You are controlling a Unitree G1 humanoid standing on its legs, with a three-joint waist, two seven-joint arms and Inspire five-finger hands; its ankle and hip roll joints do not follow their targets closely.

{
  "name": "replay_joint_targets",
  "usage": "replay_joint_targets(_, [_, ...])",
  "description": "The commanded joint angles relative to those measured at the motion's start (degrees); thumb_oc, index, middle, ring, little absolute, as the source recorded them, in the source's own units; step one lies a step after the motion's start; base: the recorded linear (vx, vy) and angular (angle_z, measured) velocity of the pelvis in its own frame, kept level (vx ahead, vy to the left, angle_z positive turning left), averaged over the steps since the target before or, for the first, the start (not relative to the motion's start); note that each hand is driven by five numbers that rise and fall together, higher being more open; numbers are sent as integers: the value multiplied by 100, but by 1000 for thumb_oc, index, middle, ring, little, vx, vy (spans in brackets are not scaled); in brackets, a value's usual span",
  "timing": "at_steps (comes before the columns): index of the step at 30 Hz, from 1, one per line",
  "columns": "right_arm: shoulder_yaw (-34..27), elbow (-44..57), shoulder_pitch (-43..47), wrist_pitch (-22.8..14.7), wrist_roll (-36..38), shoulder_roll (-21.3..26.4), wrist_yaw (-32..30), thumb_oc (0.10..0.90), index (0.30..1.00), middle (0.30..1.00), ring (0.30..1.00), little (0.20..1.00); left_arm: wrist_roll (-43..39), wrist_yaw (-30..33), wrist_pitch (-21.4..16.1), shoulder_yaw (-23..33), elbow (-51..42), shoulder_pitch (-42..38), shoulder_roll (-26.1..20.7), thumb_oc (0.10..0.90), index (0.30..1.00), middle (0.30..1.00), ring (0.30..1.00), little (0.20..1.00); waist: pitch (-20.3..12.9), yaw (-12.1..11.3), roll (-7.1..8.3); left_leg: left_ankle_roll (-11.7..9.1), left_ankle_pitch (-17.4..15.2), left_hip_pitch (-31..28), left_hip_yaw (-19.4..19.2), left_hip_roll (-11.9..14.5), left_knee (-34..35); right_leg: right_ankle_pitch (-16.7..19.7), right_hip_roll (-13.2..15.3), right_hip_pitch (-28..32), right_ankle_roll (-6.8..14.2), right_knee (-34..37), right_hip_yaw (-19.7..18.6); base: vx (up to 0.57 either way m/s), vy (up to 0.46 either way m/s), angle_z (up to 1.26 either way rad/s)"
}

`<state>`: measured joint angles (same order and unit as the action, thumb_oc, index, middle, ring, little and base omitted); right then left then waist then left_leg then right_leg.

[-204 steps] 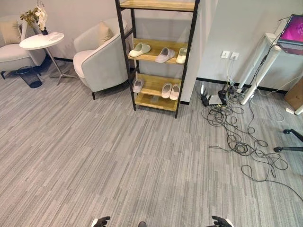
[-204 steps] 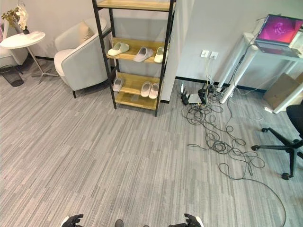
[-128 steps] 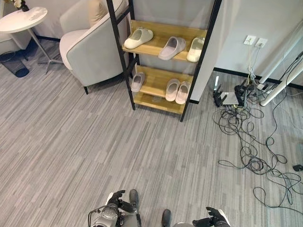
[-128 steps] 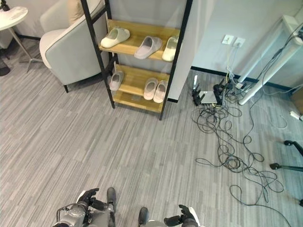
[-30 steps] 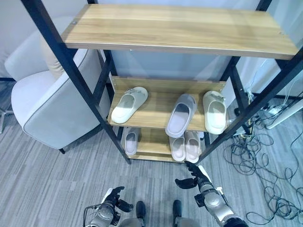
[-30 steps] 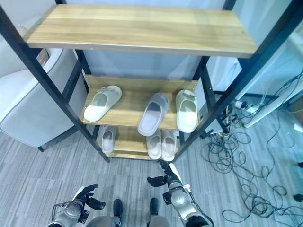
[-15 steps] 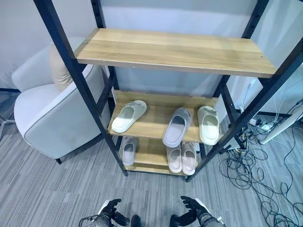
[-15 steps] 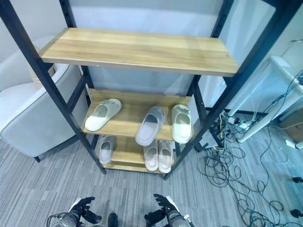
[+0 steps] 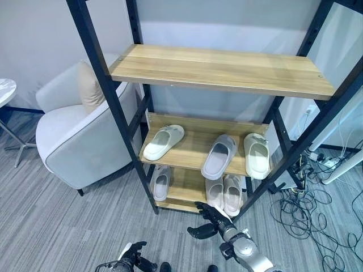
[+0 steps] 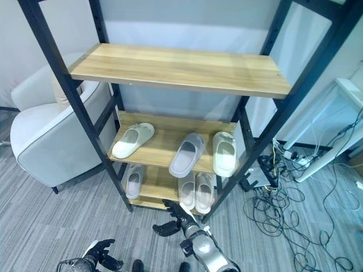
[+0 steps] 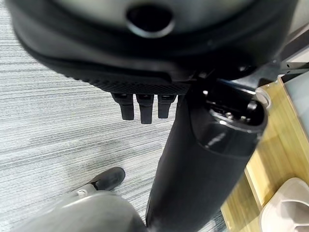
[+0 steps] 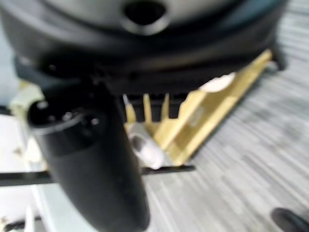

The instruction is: Arrange the slippers neatly on the shoe rack.

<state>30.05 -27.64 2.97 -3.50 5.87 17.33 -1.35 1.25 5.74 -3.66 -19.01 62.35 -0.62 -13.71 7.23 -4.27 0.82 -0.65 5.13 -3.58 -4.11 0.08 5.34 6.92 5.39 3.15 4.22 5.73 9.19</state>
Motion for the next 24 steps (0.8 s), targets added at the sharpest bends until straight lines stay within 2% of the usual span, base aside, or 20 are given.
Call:
replay_joint_targets(1, [-36,940,738,-649,302,103,-60,800,900,900,900,900,102,92,-184,-154,190,-374,253,800,900,900,900,900,3,-92,-64,-97,-501,111,368,-89,-34,-888,-83,399,199,-112,108,0,0,0])
replay_joint_targets(9, [-141,1878,1007,-813,865,91,-146,800,900,900,900,900,80,165,-143,-170,241,-308,326,800,900,900,900,900,-35,-99,-92,-95,-520,68,368,-83,-34,-896,-85,426,194,-118,107,0,0,0])
replay_joint_targets(14, [-330,2418,1149,-923,859,141,-329,800,900,900,900,900,37,208,-117,-128,260,-253,369,800,900,900,900,900,-51,-95,-102,-92,-538,43,353,-79,-34,-898,-85,447,189,-109,105,6,1,0])
replay_joint_targets(17, [-564,2837,1292,-972,99,334,-750,800,900,900,900,900,41,264,-101,-92,263,-190,404,800,900,900,900,900,-80,-89,-98,-84,-558,26,359,-71,-34,-903,-86,461,194,-98,94,25,3,0])
replay_joint_targets(18, [-565,2842,1289,-968,94,335,-753,800,900,900,900,900,41,264,-101,-92,264,-190,406,800,900,900,900,900,-79,-90,-99,-84,-558,25,359,-71,-34,-904,-86,462,194,-98,94,35,3,1])
replay_joint_targets(19, [-691,2936,1403,-931,-430,454,-1036,800,900,900,900,900,54,293,-98,-85,260,-167,419,800,900,900,900,900,-89,-92,-98,-77,-564,27,366,-67,-34,-903,-88,455,198,-92,97,0,0,0])
replay_joint_targets(21, [-733,2950,1434,-914,-612,492,-1155,800,900,900,900,900,65,313,-101,-98,259,-154,424,800,900,900,900,900,-88,-93,-99,-75,-565,29,364,-67,-34,-900,-88,452,199,-90,95,16,2,0])
replay_joint_targets(23, [-903,2925,1632,-784,-1259,699,-1491,800,900,900,900,900,103,322,-97,-114,216,-113,421,800,900,900,900,900,-87,-104,-86,-70,-575,33,364,-66,-34,-895,-93,441,207,-83,95,37,4,0])
replay_joint_targets(24, [-902,2925,1633,-783,-1264,699,-1495,800,900,900,900,900,103,322,-96,-114,215,-115,423,800,900,900,900,900,-85,-105,-88,-70,-576,32,363,-66,-34,-895,-93,441,207,-83,94,30,2,-1])
